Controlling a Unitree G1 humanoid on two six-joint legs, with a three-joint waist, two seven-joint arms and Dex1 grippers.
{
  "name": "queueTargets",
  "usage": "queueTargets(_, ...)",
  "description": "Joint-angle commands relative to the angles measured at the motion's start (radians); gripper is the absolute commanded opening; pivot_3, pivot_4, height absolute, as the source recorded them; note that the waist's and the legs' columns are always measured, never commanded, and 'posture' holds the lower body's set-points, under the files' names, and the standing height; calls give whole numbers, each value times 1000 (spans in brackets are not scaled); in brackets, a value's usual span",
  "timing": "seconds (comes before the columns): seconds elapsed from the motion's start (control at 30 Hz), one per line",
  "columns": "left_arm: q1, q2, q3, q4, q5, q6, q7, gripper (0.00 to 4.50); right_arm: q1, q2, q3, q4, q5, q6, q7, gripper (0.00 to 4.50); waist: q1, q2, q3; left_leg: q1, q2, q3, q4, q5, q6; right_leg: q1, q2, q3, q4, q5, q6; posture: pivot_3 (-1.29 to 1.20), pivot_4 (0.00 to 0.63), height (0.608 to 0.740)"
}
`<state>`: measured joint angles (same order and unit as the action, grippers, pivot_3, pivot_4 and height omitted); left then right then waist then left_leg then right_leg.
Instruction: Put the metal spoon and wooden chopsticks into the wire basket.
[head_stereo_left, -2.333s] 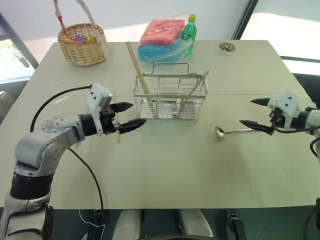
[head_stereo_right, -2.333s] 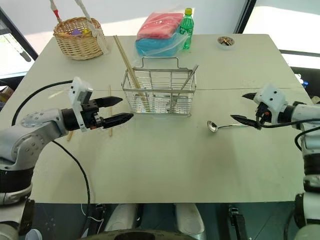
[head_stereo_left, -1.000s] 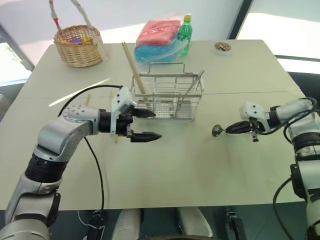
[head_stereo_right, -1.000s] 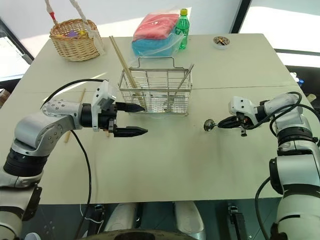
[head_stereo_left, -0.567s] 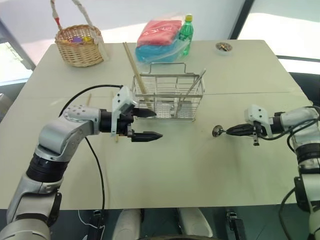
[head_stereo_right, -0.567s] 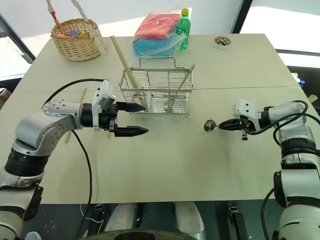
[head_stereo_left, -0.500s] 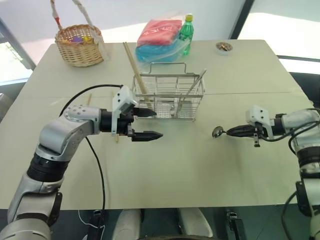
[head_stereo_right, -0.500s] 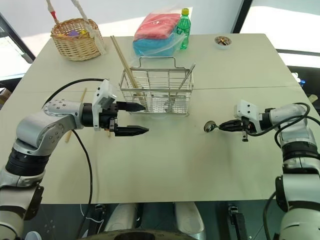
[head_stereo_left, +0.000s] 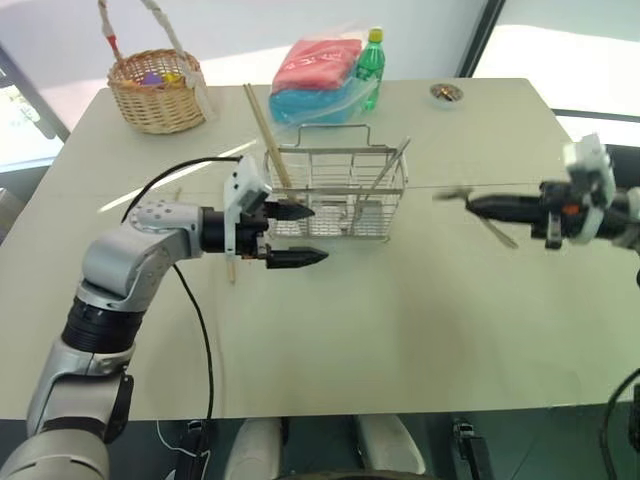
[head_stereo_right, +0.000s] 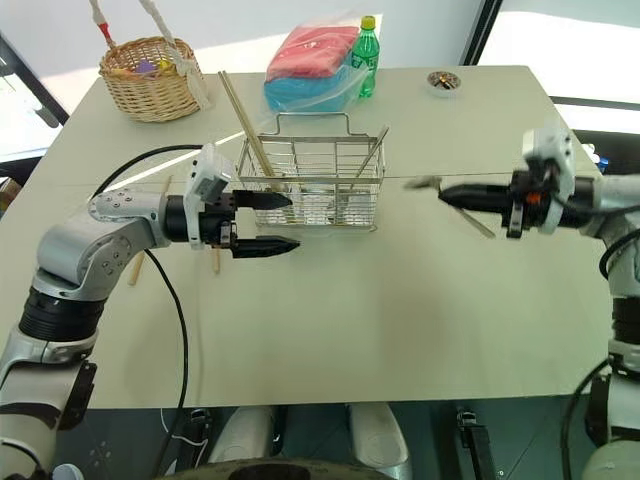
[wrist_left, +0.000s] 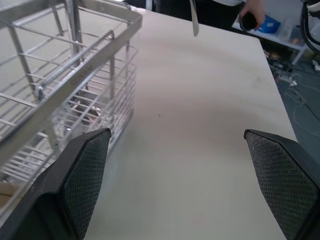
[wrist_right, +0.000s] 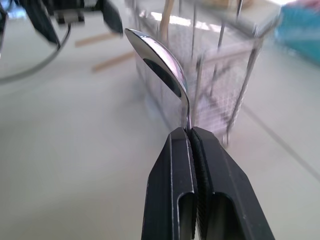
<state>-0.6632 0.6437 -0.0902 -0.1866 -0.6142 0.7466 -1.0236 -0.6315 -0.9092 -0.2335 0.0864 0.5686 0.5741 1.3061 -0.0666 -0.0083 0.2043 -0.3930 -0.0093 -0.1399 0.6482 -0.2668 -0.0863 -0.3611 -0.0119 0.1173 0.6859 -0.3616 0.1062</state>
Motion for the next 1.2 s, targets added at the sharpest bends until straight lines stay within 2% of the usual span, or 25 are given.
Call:
queueTargets(0.03,-34,-1,59,-28,-17,-19,16,4500,-124,84,-40,-51,89,88,-159,16,-1,0,0,0,0,0,0,0,0,-1,0,0,0,0,0,0,150,740)
queueTargets(0.13,-51,-2,83,-27,-21,-15,33,4500,-228,195,-28,-52,104,107,-291,16,-1,0,0,-2,0,0,0,0,0,-2,0,0,0,0,0,0,150,740)
queueTargets(0.33,-67,1,106,-19,-17,-12,50,4500,-321,349,6,-30,92,76,-417,16,0,0,0,-16,0,-1,2,3,-5,-17,-1,-3,3,0,0,0,150,740)
queueTargets(0.67,-60,10,119,-25,-15,-15,71,4500,-323,466,43,0,61,7,-496,16,-4,0,0,-17,0,1,0,4,-6,-22,-2,-5,7,0,0,0,150,740)
queueTargets(0.8,-60,10,123,-25,-12,-20,81,4500,-401,497,14,20,104,27,-541,16,-5,0,0,-17,0,3,0,4,-6,-27,-3,-5,14,0,0,0,150,740)
queueTargets(1.2,-80,18,126,16,-3,-52,74,4500,-200,560,91,-25,26,-39,-586,16,-5,0,0,-17,1,2,0,6,-4,-28,-2,-7,16,2,-3,0,150,740)
